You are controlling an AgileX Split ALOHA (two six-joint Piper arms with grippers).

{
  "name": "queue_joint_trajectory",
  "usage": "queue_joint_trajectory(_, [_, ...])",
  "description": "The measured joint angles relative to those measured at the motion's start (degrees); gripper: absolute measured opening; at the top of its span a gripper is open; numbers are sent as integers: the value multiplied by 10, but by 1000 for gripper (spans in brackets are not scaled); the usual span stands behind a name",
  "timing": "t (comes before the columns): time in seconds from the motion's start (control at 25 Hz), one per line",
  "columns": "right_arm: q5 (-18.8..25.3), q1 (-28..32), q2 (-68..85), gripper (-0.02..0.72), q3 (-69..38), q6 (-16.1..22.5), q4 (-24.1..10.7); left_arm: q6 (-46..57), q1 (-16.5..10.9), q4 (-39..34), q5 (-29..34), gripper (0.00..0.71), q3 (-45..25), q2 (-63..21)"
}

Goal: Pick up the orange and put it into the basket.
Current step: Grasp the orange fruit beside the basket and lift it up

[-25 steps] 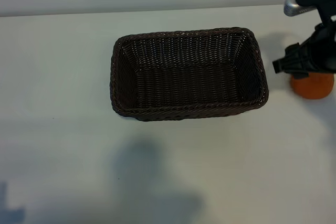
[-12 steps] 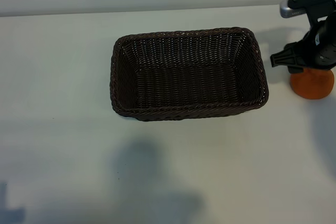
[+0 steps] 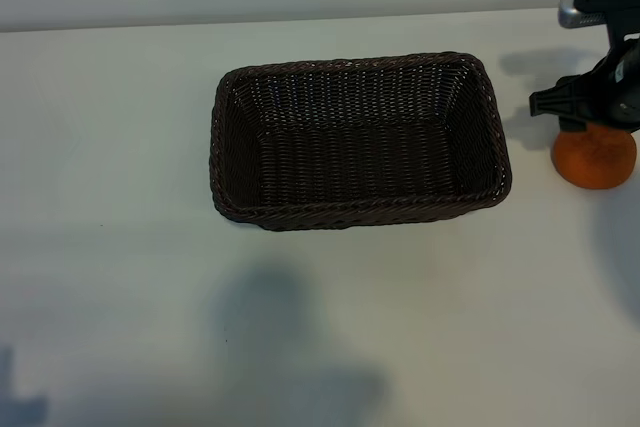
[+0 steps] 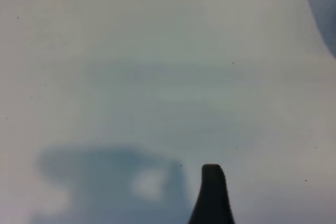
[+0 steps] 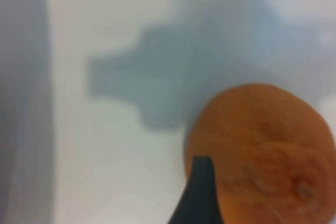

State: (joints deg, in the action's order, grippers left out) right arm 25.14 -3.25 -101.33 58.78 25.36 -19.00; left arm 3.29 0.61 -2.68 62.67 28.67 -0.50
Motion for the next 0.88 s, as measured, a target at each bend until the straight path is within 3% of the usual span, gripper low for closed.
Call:
queue_joint_trajectory(0.2, [-14,0,-44,584,0,-3,2,0,0,0,0,569,0,0])
queue_joint_trajectory(0.28, [-16,0,-57,536,0,-3,5,0,0,0,0,569,0,0])
queue_joint_trajectory(0.36, [-16,0,-64,413,0,-3,8,0,0,0,0,569,0,0])
queue_joint_trajectory(0.48, [-20,0,-65,159,2,3,9,0,0,0,0,569,0,0])
queue_joint_trajectory(0.56, [-22,0,-65,90,3,5,10,0,0,0,0,569,0,0])
queue_joint_trajectory(0.88, [-24,0,-65,87,3,6,9,0,0,0,0,569,0,0])
